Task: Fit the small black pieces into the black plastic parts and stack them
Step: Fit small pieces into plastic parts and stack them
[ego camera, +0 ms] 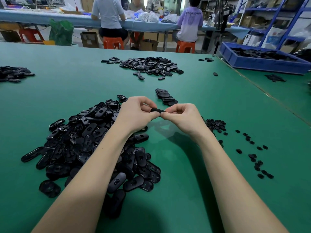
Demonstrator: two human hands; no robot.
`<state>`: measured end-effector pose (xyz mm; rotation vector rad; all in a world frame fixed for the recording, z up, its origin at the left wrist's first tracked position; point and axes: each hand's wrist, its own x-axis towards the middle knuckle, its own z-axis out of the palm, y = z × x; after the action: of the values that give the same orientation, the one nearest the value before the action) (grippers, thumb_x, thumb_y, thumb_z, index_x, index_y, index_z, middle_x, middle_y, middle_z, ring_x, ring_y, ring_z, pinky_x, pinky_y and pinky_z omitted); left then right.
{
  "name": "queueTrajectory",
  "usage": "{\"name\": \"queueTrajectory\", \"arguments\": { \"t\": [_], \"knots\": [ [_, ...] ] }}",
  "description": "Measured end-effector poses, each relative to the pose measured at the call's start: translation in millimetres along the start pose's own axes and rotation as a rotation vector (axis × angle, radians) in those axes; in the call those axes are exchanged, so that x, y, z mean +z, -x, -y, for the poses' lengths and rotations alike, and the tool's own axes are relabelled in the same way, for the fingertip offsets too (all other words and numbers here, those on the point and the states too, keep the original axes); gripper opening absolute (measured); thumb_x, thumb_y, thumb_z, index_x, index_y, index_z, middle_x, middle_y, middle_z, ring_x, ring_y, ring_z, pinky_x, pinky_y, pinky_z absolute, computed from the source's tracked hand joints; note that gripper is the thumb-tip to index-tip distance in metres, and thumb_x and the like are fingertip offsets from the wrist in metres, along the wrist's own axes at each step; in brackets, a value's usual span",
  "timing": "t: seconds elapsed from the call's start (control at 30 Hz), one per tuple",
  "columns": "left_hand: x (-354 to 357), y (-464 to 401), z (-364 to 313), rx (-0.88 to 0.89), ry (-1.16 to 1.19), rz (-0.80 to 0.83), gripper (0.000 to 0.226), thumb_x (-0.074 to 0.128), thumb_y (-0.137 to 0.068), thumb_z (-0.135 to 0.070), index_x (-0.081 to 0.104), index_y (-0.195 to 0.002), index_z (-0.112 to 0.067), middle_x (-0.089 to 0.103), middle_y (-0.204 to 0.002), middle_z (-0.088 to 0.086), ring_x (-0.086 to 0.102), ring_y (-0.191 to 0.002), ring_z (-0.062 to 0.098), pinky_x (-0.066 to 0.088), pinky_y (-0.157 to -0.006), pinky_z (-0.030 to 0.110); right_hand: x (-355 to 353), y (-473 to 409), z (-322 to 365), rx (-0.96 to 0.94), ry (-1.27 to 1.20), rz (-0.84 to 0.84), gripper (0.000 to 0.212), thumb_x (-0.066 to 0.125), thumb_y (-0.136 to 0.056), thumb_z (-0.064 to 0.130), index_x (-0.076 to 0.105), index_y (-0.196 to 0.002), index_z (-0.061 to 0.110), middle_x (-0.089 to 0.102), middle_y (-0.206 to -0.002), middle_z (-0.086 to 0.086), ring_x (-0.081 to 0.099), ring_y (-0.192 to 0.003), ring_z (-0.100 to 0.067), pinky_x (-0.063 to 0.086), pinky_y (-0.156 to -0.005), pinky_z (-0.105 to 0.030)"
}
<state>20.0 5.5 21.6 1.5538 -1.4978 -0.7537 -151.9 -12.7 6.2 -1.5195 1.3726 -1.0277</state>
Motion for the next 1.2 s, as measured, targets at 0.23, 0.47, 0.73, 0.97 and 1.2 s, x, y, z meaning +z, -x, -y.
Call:
{"name": "queueTrajectory", "arguments": {
  "t": [0.23,0.47,0.73,0.97,1.2],
  "knots": [
    [1.8,1.6,-0.9,-0.033,-0.018,-0.001,0.015,0.083,-0.077,-0.023,0.071,-0.084,-0.026,0.071,-0.075,-0.009,0.068,-0.074,0.009,0.047,-0.067,0.021,-0.8,-0.8,-1.9,-0.03,0.025,0.006,0.016,0.085,-0.079,0.021,0.07,-0.075,0.02,0.064,-0.057,0.015,0.054,-0.052,0.001,0.041,-0.053,-0.01],
    [2.8,2.9,-0.7,-0.005,-0.025,-0.036,0.013,0.082,-0.077,-0.024,0.071,-0.083,-0.026,0.071,-0.069,-0.01,0.067,-0.069,0.004,0.048,-0.062,0.016,0.8,-0.4,-3.3,-0.083,0.006,0.012,0.014,0.083,-0.083,0.018,0.069,-0.079,0.019,0.064,-0.059,0.014,0.051,-0.049,0.001,0.039,-0.051,-0.012],
    [4.7,1.8,2.7,0.013,0.012,-0.093,0.022,0.073,-0.085,-0.023,0.068,-0.105,-0.027,0.073,-0.09,-0.011,0.071,-0.079,0.008,0.05,-0.066,0.013,0.8,-14.1,-6.0,-0.3,0.433,-0.116,0.018,0.077,-0.078,0.039,0.069,-0.094,0.042,0.068,-0.077,0.029,0.055,-0.059,0.002,0.051,-0.064,-0.028],
    [-7.0,-4.7,14.3,0.161,-0.386,0.042,0.016,0.058,-0.092,-0.016,0.068,-0.095,-0.028,0.068,-0.094,-0.011,0.062,-0.08,0.007,0.052,-0.086,0.023,-17.2,-70.1,0.8,-0.096,0.63,-0.17,0.018,0.068,-0.09,0.037,0.075,-0.106,0.037,0.075,-0.102,0.017,0.064,-0.101,-0.013,0.045,-0.076,-0.028],
    [-15.1,-4.3,16.2,0.173,-0.439,0.149,0.034,0.046,-0.091,-0.003,0.066,-0.098,-0.03,0.07,-0.103,-0.007,0.062,-0.096,0.011,0.05,-0.095,0.027,-15.8,-105.9,6.5,0.041,0.712,-0.121,0.025,0.063,-0.092,0.034,0.075,-0.114,0.034,0.072,-0.117,0.006,0.064,-0.111,-0.02,0.053,-0.092,-0.033]
  ]
}}
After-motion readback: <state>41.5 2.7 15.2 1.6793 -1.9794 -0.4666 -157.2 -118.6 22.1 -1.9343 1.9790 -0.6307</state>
